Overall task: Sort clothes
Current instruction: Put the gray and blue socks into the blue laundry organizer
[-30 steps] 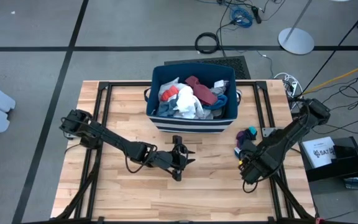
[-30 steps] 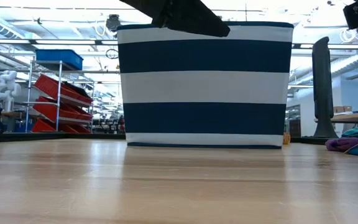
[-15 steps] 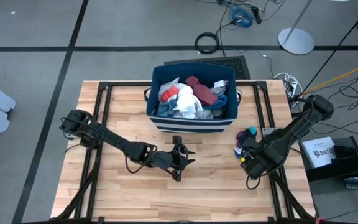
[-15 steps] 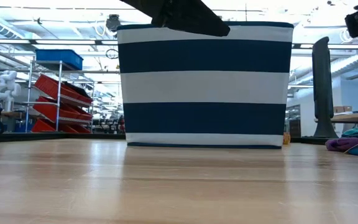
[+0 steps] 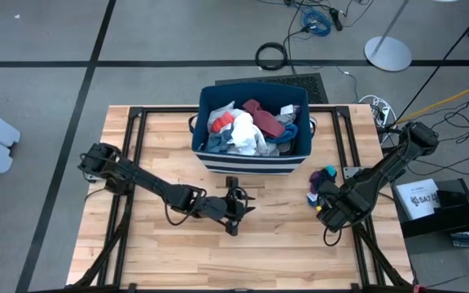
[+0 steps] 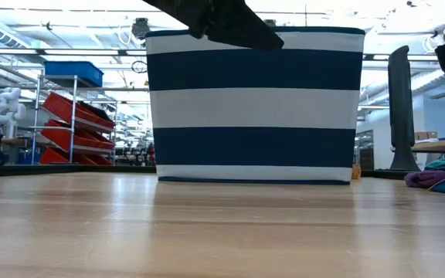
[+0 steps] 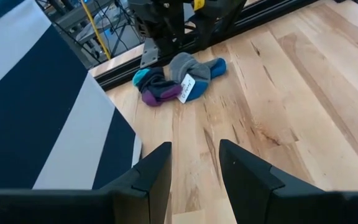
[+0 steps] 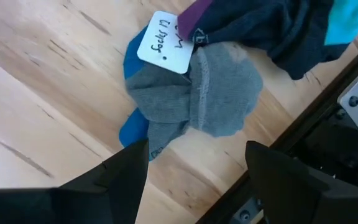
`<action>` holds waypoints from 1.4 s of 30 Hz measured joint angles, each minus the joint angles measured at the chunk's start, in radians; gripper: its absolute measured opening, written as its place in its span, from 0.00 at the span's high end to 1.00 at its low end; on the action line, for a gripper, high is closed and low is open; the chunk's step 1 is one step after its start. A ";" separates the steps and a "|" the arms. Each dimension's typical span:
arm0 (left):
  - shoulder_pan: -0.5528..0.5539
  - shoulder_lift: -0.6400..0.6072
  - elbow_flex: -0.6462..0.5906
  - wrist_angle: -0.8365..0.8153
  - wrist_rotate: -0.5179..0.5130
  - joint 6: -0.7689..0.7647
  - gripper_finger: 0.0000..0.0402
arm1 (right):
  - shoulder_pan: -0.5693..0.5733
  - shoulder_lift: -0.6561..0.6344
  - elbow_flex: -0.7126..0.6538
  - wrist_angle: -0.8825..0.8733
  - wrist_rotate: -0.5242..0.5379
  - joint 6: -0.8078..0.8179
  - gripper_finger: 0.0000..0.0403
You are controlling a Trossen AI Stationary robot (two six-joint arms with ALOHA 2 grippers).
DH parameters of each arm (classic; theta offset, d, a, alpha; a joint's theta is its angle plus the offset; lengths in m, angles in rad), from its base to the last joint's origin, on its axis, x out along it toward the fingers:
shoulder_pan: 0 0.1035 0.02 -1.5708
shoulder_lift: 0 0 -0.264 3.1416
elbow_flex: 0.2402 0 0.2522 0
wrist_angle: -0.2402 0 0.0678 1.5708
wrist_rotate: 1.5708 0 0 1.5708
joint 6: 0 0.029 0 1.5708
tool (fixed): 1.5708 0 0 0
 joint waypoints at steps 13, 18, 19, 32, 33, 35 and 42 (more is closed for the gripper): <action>0.001 0.000 0.000 -0.001 0.004 -0.001 0.64 | -0.007 0.006 -0.056 0.017 0.060 0.081 0.37; 0.001 0.000 0.000 -0.001 0.004 -0.001 0.64 | -0.042 0.007 -0.056 0.017 0.067 0.104 0.37; 0.001 0.000 0.000 -0.001 0.004 -0.001 0.64 | -0.052 0.008 -0.056 0.020 0.077 0.120 0.37; 0.004 0.000 0.002 -0.007 0.017 -0.027 0.64 | -0.105 0.185 -0.192 0.293 0.050 0.204 0.37; 0.003 0.000 0.002 -0.007 0.017 -0.026 0.64 | -0.105 0.197 -0.197 0.306 0.053 0.217 0.37; 0.003 0.000 0.002 -0.007 0.018 -0.027 0.64 | -0.103 0.216 -0.193 0.308 0.056 0.245 0.37; -0.009 -0.010 0.003 -0.011 0.008 -0.022 0.64 | -0.103 0.189 -0.179 0.309 0.018 0.277 0.51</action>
